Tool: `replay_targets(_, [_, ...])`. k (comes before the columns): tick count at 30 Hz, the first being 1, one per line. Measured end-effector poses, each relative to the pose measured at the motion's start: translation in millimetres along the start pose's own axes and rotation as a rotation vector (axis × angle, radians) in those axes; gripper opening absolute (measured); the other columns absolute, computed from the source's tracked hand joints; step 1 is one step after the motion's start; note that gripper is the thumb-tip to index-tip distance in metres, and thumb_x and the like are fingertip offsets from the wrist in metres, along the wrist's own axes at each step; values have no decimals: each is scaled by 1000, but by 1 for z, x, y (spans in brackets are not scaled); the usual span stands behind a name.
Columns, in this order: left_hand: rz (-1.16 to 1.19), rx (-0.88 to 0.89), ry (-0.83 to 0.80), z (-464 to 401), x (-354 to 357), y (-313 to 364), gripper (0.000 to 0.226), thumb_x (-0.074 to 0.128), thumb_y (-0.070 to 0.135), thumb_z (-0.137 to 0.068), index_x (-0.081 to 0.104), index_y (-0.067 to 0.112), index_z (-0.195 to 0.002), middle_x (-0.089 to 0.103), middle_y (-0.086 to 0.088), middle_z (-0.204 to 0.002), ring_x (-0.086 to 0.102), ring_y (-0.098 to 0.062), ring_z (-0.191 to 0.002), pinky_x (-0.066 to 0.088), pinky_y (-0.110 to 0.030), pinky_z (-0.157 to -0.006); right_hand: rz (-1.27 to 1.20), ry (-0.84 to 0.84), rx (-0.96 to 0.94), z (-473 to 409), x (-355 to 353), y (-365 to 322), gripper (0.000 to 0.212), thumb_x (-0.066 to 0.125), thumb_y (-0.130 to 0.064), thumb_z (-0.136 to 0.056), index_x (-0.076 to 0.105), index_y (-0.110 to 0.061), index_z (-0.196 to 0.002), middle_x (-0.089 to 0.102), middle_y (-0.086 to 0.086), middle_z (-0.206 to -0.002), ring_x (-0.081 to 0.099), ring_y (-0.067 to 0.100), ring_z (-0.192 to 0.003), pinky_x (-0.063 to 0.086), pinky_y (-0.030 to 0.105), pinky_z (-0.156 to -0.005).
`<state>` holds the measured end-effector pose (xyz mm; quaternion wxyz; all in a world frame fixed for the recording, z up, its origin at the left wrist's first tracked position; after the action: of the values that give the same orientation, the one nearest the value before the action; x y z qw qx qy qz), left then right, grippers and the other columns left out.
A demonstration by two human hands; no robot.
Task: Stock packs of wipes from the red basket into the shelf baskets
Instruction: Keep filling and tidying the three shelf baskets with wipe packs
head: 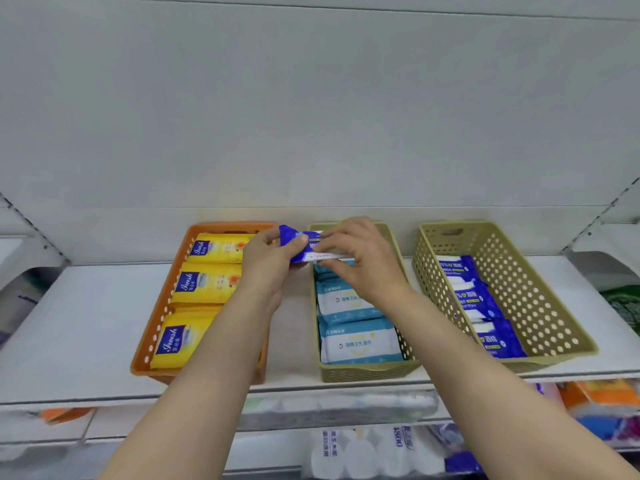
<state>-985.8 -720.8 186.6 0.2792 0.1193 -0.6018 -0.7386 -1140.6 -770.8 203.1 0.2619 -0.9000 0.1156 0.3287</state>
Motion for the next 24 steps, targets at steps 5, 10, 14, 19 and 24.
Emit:
replay_targets(5, [-66, 100, -86, -3, -3, 1, 41, 78, 8, -83, 55, 19, -115, 71, -3, -108, 72, -15, -93, 60, -26, -73, -440, -35, 644, -4, -15, 20, 50, 75, -45, -83, 60, -37, -130, 53, -14, -137, 49, 1, -125, 51, 31, -99])
replay_targets(10, [-73, 121, -213, -10, 4, -1, 29, 76, 5, -83, 62, 20, -104, 74, -5, -106, 74, -16, -90, 60, -29, -75, -572, 9, 932, 2, -14, 36, 33, 79, -11, -82, 69, -11, -114, 73, 13, -108, 72, 24, -92, 61, 39, -82])
replay_targets(14, [71, 76, -204, -13, 19, -4, 33, 73, 7, -86, 61, 3, -116, 73, -17, -111, 72, -23, -95, 58, -35, -82, -806, 188, 1023, 11, -23, 42, 20, 77, -5, -82, 65, -4, -99, 72, 15, -92, 71, 25, -77, 58, 40, -76])
replay_targets(19, [55, 39, -269, -2, 71, -7, 24, 70, 7, -89, 60, 2, -110, 76, -11, -94, 73, -22, -83, 61, -35, -78, -1149, 223, 1064, 20, -37, 50, 22, 71, -8, -89, 60, 5, -103, 72, 24, -103, 71, 24, -78, 61, 33, -69])
replay_targets(24, [-70, 130, -255, 9, 127, -6, 13, 71, 4, -86, 70, 13, -95, 76, -3, -83, 70, -14, -69, 55, -25, -60, -603, 188, 863, 27, -106, 98, 67, 85, -20, -77, 47, -22, -133, 60, 0, -129, 62, 6, -110, 56, 23, -84])
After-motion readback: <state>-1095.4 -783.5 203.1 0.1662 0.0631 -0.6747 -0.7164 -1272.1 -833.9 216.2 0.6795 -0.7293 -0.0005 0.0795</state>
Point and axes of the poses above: each hand's wrist, its own z-axis away from the middle knuckle, its own x-axis out of the palm, y = z × x, the point moved 4 cm from there along -z, towards the middle knuckle
